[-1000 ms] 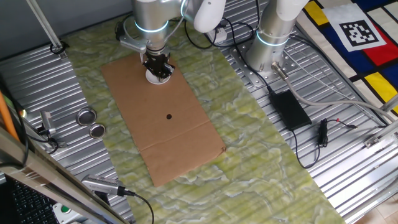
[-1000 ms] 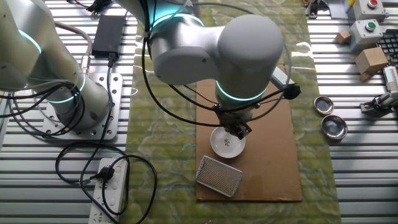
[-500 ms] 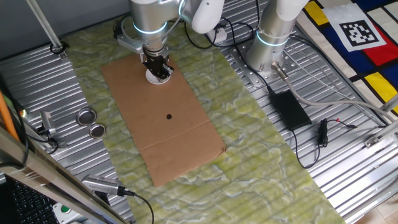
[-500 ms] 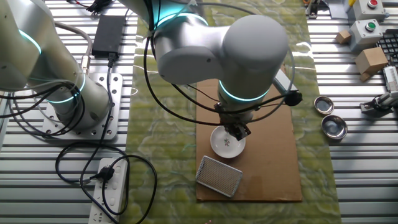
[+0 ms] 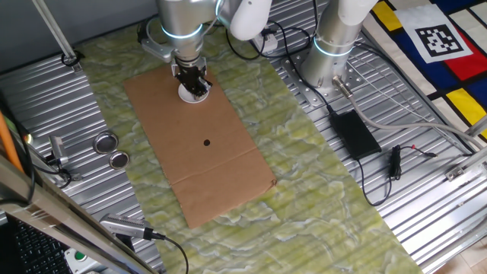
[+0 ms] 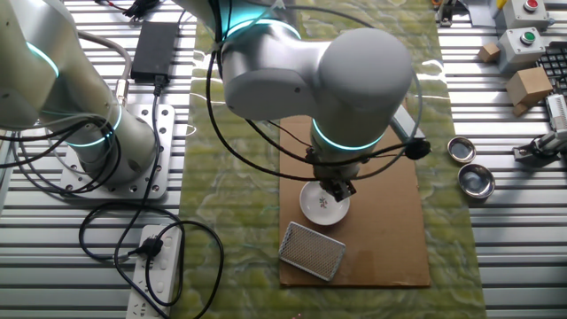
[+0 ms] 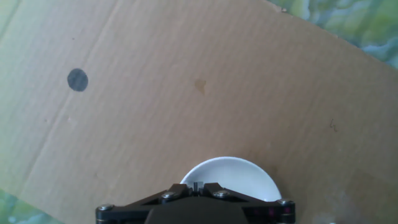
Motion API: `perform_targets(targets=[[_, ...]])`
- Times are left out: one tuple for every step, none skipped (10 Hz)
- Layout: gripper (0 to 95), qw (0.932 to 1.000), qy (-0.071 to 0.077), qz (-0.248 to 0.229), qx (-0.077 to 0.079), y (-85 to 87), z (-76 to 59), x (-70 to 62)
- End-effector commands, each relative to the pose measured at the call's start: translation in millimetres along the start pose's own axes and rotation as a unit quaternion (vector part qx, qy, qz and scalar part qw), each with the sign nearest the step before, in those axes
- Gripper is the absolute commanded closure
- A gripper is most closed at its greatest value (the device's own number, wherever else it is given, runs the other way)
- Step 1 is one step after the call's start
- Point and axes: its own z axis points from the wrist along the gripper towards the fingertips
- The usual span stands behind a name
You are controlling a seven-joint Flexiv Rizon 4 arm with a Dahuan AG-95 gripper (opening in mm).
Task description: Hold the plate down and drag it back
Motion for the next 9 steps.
perform_targets(targets=[[95.0, 1.0000, -0.004, 0.008, 0.000, 7.4, 3.1, -1.7], [95.0, 0.9999, -0.005, 0.014, -0.002, 12.5, 3.1, -4.1], [95.0, 0.9998, -0.006, 0.018, -0.002, 15.8, 1.4, -6.1], [95.0, 0.9998, -0.006, 0.019, -0.004, 16.4, 0.2, -6.4], [95.0, 0.9998, -0.005, 0.019, -0.005, 16.8, -0.8, -6.3], [95.0, 0.9998, -0.003, 0.016, -0.006, 16.7, -1.0, -6.0], [95.0, 0.9999, -0.001, 0.008, -0.007, 16.2, -1.5, -5.3], [95.0, 1.0000, 0.001, 0.002, -0.008, 15.0, -2.5, -3.9], [95.0, 0.9999, 0.003, -0.005, -0.009, 10.7, -4.2, 0.4]])
